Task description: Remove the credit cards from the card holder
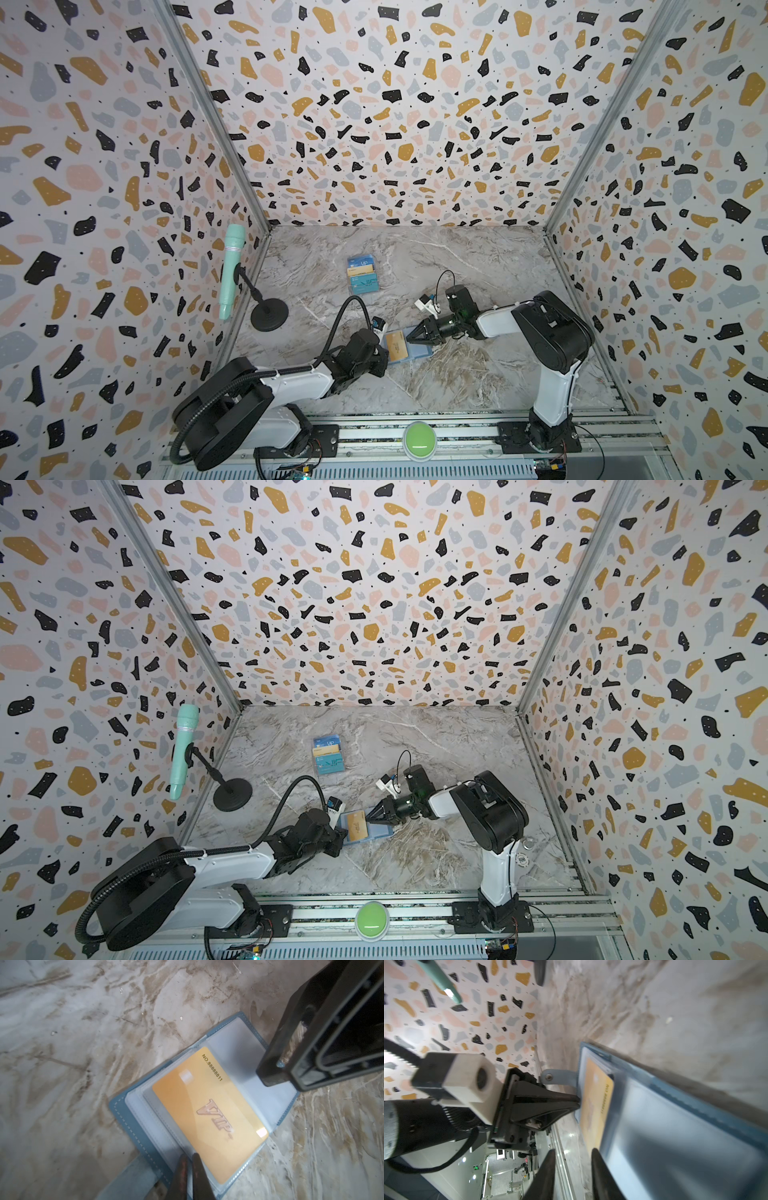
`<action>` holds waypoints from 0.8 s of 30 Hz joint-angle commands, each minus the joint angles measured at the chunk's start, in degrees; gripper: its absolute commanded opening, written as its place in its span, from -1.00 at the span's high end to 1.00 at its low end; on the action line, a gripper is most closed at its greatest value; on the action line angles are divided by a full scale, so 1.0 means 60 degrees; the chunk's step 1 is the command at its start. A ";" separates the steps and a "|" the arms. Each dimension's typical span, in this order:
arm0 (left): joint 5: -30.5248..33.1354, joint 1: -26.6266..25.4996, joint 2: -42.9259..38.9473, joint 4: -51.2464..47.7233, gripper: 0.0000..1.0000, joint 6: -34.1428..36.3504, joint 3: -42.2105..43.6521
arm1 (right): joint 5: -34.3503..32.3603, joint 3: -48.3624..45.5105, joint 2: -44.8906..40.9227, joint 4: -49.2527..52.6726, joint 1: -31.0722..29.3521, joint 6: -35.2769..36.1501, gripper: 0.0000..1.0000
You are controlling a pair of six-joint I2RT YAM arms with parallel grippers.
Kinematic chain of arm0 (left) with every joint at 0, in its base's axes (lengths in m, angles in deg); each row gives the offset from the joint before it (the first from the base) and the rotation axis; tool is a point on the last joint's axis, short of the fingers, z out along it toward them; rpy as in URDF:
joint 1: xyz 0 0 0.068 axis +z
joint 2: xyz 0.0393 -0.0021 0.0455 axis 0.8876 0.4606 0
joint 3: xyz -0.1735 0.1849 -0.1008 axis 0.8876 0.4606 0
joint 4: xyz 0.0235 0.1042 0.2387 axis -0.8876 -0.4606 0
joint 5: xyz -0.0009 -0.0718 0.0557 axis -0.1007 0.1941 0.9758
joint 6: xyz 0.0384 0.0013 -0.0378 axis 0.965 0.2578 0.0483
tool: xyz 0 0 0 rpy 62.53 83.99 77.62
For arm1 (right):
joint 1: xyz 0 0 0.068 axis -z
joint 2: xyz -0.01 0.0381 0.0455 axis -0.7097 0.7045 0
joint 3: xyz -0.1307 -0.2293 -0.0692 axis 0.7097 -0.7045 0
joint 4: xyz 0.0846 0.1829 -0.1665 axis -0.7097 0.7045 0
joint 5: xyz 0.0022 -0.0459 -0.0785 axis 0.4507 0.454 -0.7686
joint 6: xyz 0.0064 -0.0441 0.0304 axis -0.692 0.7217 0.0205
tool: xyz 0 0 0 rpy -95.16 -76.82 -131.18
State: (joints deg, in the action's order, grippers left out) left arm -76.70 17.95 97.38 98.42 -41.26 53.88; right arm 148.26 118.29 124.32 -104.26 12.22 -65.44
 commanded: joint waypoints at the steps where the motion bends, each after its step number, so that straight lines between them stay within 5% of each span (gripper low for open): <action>1: 0.0132 0.0069 0.0284 -0.0647 0.79 -0.0023 -0.0028 | -0.1073 0.0596 -0.0490 0.2063 -0.0241 0.1398 0.16; 6: 0.0116 0.0078 0.0331 -0.0662 0.79 -0.0008 -0.0051 | -0.1298 0.0760 -0.0291 0.2067 -0.0277 0.1386 0.05; 24: 0.0094 0.0093 0.0296 -0.0662 0.79 -0.0008 -0.0029 | -0.0970 0.1294 0.0279 0.2133 -0.0684 0.1307 0.11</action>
State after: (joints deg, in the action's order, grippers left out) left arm -76.72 18.00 97.99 98.29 -41.26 53.27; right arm 142.14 125.09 125.99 -92.18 8.33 -57.44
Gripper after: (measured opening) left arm 0.105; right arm 0.446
